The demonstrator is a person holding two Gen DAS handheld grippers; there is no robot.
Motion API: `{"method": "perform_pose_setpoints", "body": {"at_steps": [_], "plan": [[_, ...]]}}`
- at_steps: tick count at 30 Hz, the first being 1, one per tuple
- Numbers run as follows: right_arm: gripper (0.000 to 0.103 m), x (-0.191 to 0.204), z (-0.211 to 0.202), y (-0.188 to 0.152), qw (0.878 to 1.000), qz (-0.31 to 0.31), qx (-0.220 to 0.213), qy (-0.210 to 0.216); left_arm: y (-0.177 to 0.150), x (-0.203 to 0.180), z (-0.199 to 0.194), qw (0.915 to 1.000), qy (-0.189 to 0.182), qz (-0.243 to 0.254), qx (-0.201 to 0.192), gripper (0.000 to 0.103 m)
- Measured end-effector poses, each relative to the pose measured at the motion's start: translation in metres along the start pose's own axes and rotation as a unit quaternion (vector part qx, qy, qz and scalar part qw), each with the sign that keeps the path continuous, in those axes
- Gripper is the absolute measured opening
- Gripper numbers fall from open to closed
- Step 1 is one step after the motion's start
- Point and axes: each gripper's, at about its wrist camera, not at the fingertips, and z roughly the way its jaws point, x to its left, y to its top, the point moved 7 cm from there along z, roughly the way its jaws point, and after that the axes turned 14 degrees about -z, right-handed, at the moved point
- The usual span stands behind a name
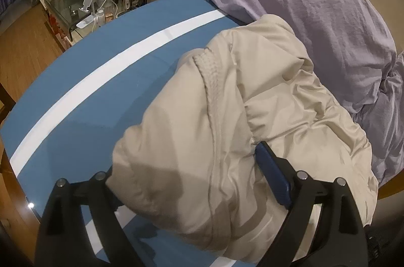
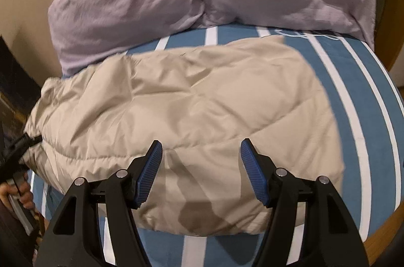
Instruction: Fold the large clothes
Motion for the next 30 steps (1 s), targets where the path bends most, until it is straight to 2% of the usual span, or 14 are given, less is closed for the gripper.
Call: {"method": "perform_pose_setpoints", "body": {"at_steps": [10,15,25,30], "plan": [[0.066,0.029,0.012,-0.005,0.998,-0.060,0.008,-0.018,0.001,0.000,0.006,0.9999,-0.007,-0.010,0.002,0.089],[0.075,0.032,0.027,-0.013,0.997,-0.068,0.030,-0.027,0.002,0.000,0.009,0.9997,-0.014,-0.019,0.006,0.089],[0.079,0.038,0.041,-0.021,0.994,-0.090,0.028,-0.051,0.002,-0.002,0.014,0.9991,-0.028,-0.029,0.012,0.089],[0.080,0.042,0.048,-0.025,0.992,-0.109,0.012,-0.065,0.004,-0.009,0.011,0.9988,-0.042,-0.025,0.007,0.071]]}}
